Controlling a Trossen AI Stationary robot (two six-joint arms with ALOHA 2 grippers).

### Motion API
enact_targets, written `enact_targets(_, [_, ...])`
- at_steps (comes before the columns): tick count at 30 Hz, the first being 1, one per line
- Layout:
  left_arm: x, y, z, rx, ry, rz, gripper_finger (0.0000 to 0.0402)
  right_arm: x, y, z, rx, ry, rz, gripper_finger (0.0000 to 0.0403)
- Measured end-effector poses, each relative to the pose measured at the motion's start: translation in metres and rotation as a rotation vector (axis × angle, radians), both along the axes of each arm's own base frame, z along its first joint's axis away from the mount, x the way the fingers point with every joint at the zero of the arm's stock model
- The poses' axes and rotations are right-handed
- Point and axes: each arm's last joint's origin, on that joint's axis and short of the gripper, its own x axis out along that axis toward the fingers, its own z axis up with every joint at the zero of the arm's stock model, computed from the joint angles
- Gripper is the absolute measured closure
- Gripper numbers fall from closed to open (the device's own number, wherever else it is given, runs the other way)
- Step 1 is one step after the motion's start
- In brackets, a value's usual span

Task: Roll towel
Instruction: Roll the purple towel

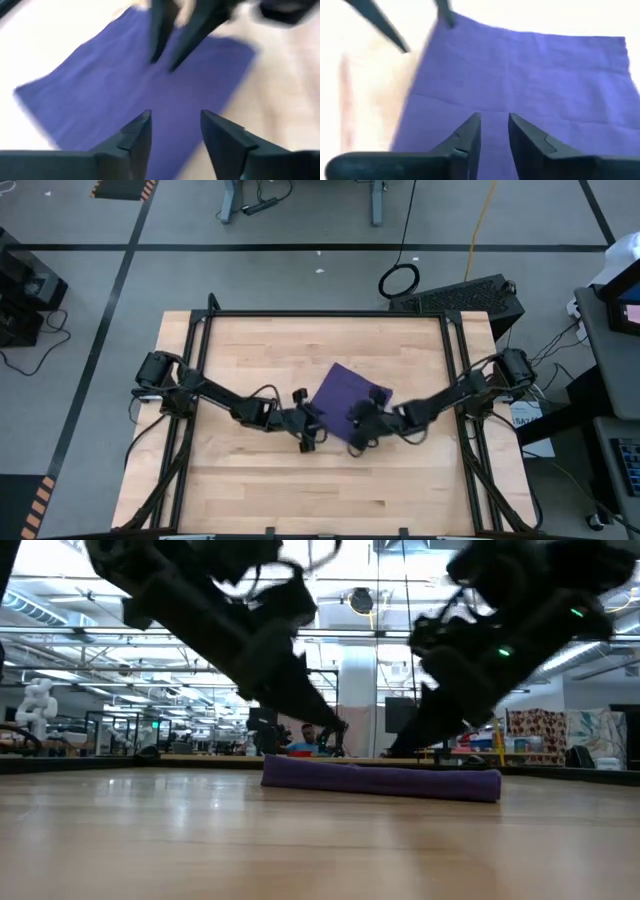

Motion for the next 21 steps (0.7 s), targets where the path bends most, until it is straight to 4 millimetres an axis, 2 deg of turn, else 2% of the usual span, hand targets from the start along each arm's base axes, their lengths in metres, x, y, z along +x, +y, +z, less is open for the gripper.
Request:
enact_targets(2, [0.000,-0.006,0.002,0.020,-0.022,-0.035,0.0251,-0.006,0.008,-0.002,-0.005,-0.134,0.032,0.0328])
enact_targets(5, [0.001,-0.003,-0.001,0.037,-0.001,-0.035,0.0283,-0.012,0.019,0.004,-0.027,-0.289,0.097,0.0343])
enact_targets(9, [-0.005,0.009,-0.012,0.005,0.061,0.008,0.0328,-0.015,0.024,-0.003,-0.078,-0.252,0.104,0.0363])
enact_targets(16, [-0.031,0.023,-0.041,-0.105,0.145,0.129,0.0377,-0.011,0.026,-0.042,-0.097,-0.186,0.108,0.0394])
enact_targets(19, [-0.036,0.024,-0.043,-0.130,0.139,0.152,0.0383,-0.010,0.026,-0.059,-0.090,-0.178,0.098,0.0401])
enact_targets(21, [-0.037,0.022,-0.039,-0.135,0.133,0.132,0.0384,-0.009,0.026,-0.063,-0.073,-0.193,0.082,0.0401])
